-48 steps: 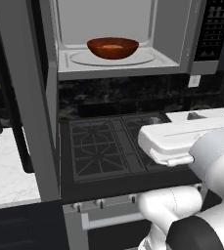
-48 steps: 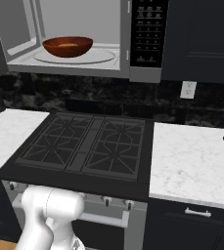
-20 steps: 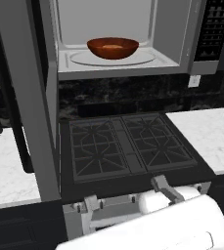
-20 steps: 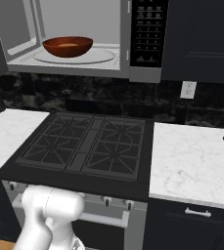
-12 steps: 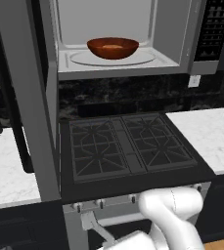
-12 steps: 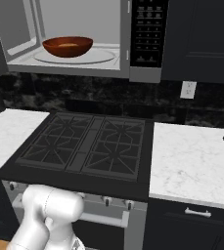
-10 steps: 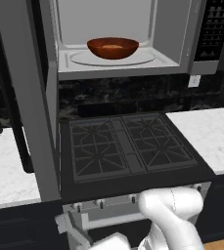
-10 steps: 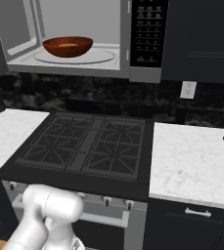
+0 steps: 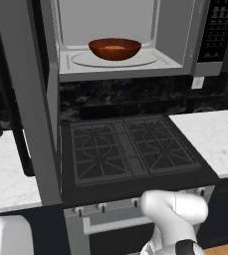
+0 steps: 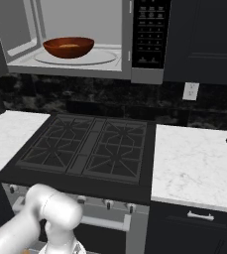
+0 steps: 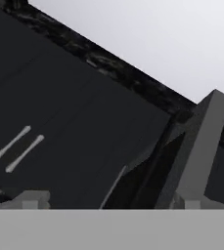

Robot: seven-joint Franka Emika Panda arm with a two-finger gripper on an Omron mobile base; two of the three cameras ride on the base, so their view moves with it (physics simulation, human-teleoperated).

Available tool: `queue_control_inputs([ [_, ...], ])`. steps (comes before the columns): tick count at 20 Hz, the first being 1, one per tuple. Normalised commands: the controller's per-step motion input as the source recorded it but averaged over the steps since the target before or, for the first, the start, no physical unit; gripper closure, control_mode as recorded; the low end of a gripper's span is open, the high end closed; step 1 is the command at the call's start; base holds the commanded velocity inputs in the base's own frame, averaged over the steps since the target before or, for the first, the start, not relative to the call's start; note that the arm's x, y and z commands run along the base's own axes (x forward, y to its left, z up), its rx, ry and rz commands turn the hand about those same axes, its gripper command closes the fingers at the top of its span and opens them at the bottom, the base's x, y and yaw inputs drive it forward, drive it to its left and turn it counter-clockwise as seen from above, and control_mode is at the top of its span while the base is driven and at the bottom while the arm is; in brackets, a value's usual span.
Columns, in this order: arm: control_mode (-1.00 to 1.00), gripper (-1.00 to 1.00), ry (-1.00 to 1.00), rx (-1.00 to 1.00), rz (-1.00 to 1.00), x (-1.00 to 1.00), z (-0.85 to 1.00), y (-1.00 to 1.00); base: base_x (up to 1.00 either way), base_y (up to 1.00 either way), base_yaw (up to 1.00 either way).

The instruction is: Open the microwave, place the bowl with waffle inside the microwave, then close the microwave door and turn it on.

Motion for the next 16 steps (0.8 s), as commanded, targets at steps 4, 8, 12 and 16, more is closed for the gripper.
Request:
queue_control_inputs([
  [4,-1.00,-1.00,-0.07,-0.01,-0.43,0.35,-0.15,0.16,0.00,0.00,0.00],
  [8,-1.00,-1.00,-0.08,0.04,-0.36,0.37,-0.20,-0.02,0.00,0.00,0.00],
  [12,-1.00,-1.00,-0.04,0.01,-0.37,0.39,0.01,-0.04,0.00,0.00,0.00],
  [16,-1.00,-1.00,0.00,0.00,-0.32,0.49,0.18,0.00,0.00,0.00,0.00],
])
